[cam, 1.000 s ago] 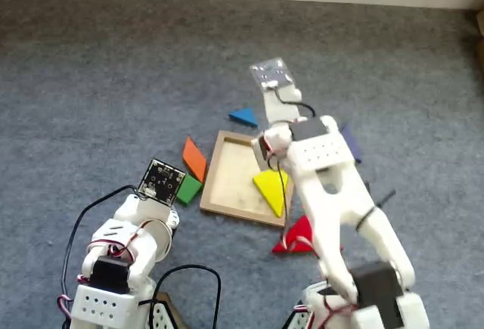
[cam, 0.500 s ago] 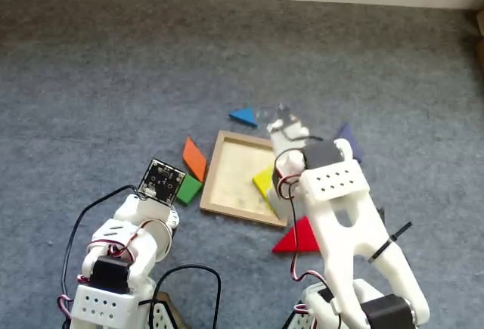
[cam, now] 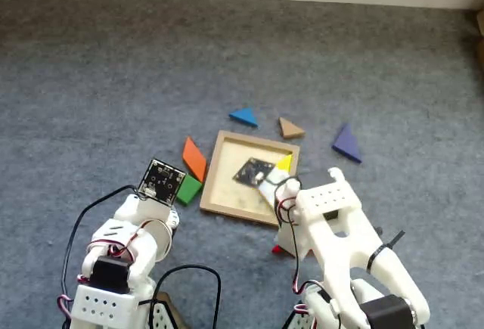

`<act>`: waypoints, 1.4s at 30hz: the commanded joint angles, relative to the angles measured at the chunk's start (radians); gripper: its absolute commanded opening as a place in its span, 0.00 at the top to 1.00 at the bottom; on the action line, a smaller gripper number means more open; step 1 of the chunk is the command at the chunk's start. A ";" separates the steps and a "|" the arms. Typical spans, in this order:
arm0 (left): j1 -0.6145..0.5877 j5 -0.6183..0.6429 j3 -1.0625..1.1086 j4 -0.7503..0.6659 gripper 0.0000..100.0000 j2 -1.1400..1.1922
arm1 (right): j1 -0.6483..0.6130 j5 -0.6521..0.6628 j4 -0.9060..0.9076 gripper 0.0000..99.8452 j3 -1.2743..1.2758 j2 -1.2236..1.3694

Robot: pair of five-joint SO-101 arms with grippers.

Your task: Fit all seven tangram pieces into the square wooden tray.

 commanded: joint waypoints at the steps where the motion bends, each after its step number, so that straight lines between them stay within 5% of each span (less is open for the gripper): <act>1: -0.002 0.005 0.019 0.005 0.99 -0.016 | 0.007 0.049 -0.077 0.68 0.038 -0.039; 19: -0.002 0.005 0.019 0.005 0.99 -0.016 | -0.013 0.048 -0.315 0.69 0.186 -0.038; 25: -0.002 0.005 0.019 0.005 0.99 -0.016 | -0.007 0.046 -0.308 0.87 0.183 -0.050; 29: -0.002 0.005 0.019 0.005 0.99 -0.016 | -0.008 0.040 -0.269 0.89 0.143 -0.051; 42: -0.002 0.005 0.019 0.005 0.99 -0.016 | 0.015 -0.241 -0.186 0.89 -0.246 -0.051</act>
